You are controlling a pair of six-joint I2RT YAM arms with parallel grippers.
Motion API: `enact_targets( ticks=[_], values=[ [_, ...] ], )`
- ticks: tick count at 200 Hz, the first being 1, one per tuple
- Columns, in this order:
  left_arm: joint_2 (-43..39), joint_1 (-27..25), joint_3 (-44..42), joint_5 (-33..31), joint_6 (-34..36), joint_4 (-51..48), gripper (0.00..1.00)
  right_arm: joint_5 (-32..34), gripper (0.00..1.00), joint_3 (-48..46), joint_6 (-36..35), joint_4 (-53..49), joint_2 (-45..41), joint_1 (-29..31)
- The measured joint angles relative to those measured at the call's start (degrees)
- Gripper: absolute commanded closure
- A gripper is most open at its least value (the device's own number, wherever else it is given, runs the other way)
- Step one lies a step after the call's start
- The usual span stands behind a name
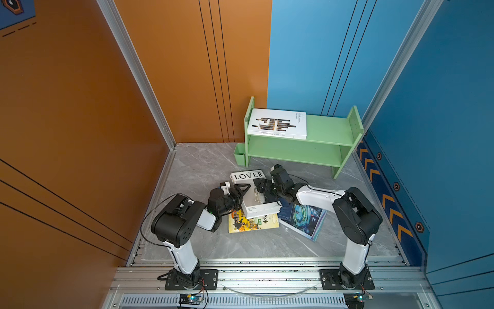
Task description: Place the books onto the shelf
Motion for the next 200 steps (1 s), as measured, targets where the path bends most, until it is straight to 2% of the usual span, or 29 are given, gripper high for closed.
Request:
enact_targets(
  ticks=[43, 62, 83, 159, 185, 200],
  values=[
    [-5.95, -0.83, 1.84, 2.14, 4.50, -13.68, 0.35, -0.70, 0.20, -0.09, -0.70, -0.46, -0.37, -0.35],
    [-8.83, -0.96, 3.93, 2.19, 7.80, -21.57, 0.45, -1.27, 0.19, -0.42, -0.72, -0.46, -0.94, -0.59],
    [-10.64, -1.42, 6.03, 2.14, 10.84, -28.22, 0.63, -1.60, 0.18, -0.68, -0.72, -0.42, -1.60, -0.98],
    [-11.34, -2.73, 9.11, 2.36, 13.64, -34.38, 0.74, -3.17, 0.14, -2.01, -0.68, -0.24, -3.58, -2.10],
    [-15.56, -2.93, 10.49, 2.34, 16.44, -40.81, 0.75, -3.21, 0.11, -3.87, -0.83, -0.70, -8.02, -2.75],
    [-19.85, -2.91, 12.59, 2.08, 19.47, -47.71, 0.76, -3.02, 0.07, -4.35, -1.38, -1.33, -11.80, -3.45]
  ],
)
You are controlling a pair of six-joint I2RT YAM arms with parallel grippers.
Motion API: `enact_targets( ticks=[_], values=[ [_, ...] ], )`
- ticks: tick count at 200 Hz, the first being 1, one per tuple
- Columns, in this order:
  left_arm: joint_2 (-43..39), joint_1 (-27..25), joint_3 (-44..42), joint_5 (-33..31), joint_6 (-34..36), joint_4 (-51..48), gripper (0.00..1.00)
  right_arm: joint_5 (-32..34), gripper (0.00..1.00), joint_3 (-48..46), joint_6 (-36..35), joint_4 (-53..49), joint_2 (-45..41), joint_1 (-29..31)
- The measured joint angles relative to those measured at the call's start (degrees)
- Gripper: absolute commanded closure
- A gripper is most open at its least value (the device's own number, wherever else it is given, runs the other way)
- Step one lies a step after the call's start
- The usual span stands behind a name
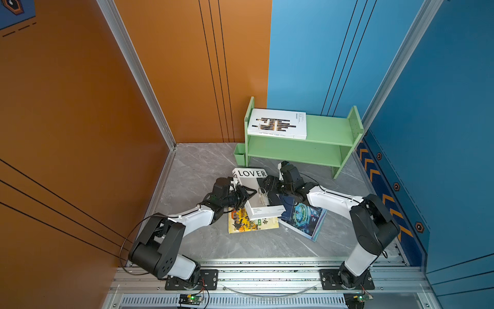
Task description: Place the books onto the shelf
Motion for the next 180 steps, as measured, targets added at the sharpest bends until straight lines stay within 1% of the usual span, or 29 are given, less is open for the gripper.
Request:
enact_targets(
  ticks=[12, 18, 34, 62, 95, 122, 137, 154, 180],
  values=[
    [-3.43, 0.28, 2.19, -0.42, 2.51, -4.90, 0.77, 0.50, 0.04, -0.11, -1.07, -0.68, -4.28, -0.55],
    [-5.38, 0.57, 3.58, -0.66, 3.98, -7.43, 0.76, 0.96, 0.00, -0.11, -1.60, -0.87, -6.12, -0.79],
    [-10.23, 1.55, 6.88, -0.61, 7.30, -11.93, 0.77, 2.29, 0.00, -0.11, -3.21, -1.60, -11.93, -1.29],
    [-15.61, 3.39, 10.62, -0.50, 10.95, -15.34, 0.75, 3.65, 0.00, -0.09, -4.87, -2.82, -20.39, -2.82],
    [-16.92, 4.39, 15.80, -0.07, 13.68, -16.35, 0.73, 2.99, 0.00, -0.09, -4.81, -3.82, -26.27, -6.58],
    [-14.08, 4.50, 21.42, 0.59, 13.68, -11.89, 0.73, -2.03, 0.00, -1.14, -1.03, -1.70, -29.55, -9.94],
    [-9.66, 4.22, 26.99, 0.92, 13.53, -7.30, 0.73, -5.64, 0.00, -3.19, 2.36, 1.90, -31.21, -11.41],
    [-4.07, 3.39, 33.73, 0.48, 13.25, -2.14, 0.73, -7.96, 0.00, -5.68, 5.90, 5.44, -32.96, -12.04],
    [3.02, 1.29, 39.93, -1.07, 11.52, 5.35, 0.74, -10.38, 0.00, -8.81, 11.19, 11.78, -35.34, -11.91]
  ],
)
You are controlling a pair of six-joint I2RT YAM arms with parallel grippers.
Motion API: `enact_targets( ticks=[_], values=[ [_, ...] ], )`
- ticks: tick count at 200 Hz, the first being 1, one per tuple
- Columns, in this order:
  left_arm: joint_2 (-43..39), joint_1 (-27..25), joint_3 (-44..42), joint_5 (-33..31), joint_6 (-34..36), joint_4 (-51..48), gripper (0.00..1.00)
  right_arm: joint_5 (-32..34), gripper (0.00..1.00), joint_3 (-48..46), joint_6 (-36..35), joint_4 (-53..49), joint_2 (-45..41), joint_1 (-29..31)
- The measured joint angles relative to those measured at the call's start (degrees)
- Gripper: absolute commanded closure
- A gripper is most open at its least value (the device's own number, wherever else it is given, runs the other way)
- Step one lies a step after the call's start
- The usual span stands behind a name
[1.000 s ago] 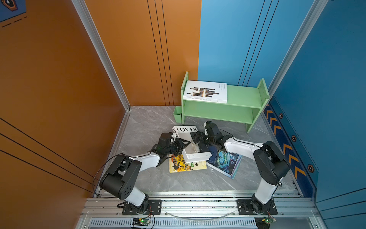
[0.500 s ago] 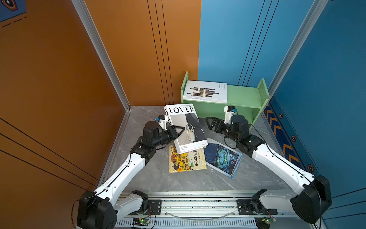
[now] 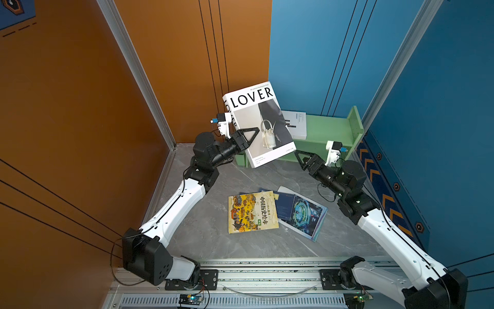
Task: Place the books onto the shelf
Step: 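Lift the LOVER book upright with both grippers toward the green shelf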
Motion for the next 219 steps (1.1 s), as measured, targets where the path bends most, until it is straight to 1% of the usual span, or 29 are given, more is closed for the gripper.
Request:
enact_targets(
  ticks=[33, 64, 92, 138, 165, 198, 212, 219],
  values=[
    [9.84, -2.43, 5.25, -3.98, -5.33, 9.31, 0.74, -0.70, 0.00, -1.03, 5.33, 8.28, 0.11, 1.77],
    [17.46, -4.48, 10.01, -6.69, -10.29, 14.16, 0.74, -0.90, 0.00, -1.01, 7.85, 13.94, 2.27, 3.78],
    [20.04, -5.97, 11.80, -8.28, -13.16, 16.41, 0.73, 0.11, 0.00, -0.26, 8.55, 14.49, 4.37, 4.48],
    [20.37, -7.02, 14.27, -10.25, -15.91, 19.19, 0.73, 1.70, 0.00, 2.43, 9.99, 15.43, 8.33, 4.59],
    [20.39, -7.50, 15.08, -11.17, -16.85, 20.44, 0.72, 3.08, 0.08, 3.23, 10.69, 18.16, 10.25, 4.70],
    [21.05, -8.87, 15.08, -11.72, -18.08, 20.85, 0.71, 4.96, 0.16, 3.23, 11.78, 24.15, 12.31, 4.74],
    [21.68, -9.31, 15.15, -11.82, -18.82, 20.83, 0.71, 5.09, 0.22, 3.34, 12.09, 25.99, 13.05, 4.76],
    [22.01, -9.44, 15.32, -11.82, -19.06, 20.81, 0.70, 5.18, 0.23, 3.43, 12.31, 26.49, 13.35, 4.81]
  ],
)
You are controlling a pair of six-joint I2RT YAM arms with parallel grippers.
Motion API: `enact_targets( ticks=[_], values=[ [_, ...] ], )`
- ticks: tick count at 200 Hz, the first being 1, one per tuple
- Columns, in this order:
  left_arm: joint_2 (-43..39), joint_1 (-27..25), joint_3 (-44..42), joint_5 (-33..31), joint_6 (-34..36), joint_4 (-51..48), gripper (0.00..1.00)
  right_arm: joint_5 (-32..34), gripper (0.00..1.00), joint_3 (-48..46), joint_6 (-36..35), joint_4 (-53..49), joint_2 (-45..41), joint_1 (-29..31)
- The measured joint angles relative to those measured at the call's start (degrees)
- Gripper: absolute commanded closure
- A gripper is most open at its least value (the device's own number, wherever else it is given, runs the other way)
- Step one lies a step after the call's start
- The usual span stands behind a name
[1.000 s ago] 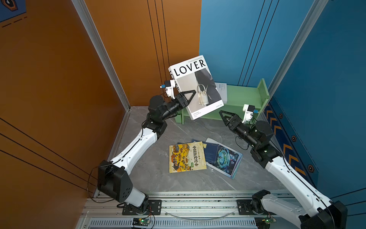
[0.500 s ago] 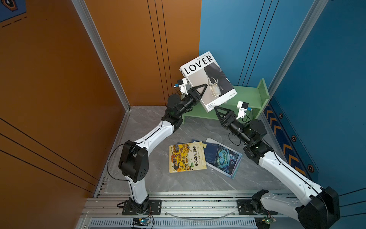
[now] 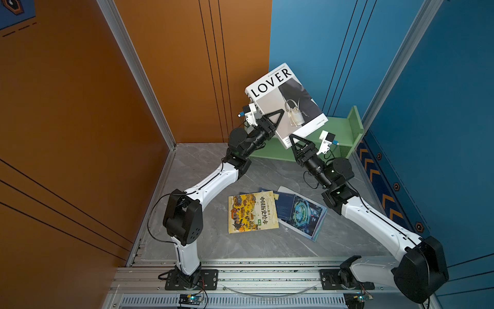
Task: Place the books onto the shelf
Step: 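Lift the LOVER book upright with both grippers toward the green shelf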
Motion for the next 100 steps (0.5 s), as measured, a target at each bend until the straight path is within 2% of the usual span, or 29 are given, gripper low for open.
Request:
enact_targets(
  ticks=[64, 100],
  values=[
    [1.27, -0.98, 0.81, -1.09, -0.74, 0.02, 0.63, 0.00, 0.45, 1.22, 2.49, 3.54, 2.60, 0.63],
    [1.27, -1.03, 0.85, -1.29, -0.96, 0.02, 0.56, 0.00, 0.50, 1.22, 3.76, 4.83, 3.39, 0.63]
  ],
)
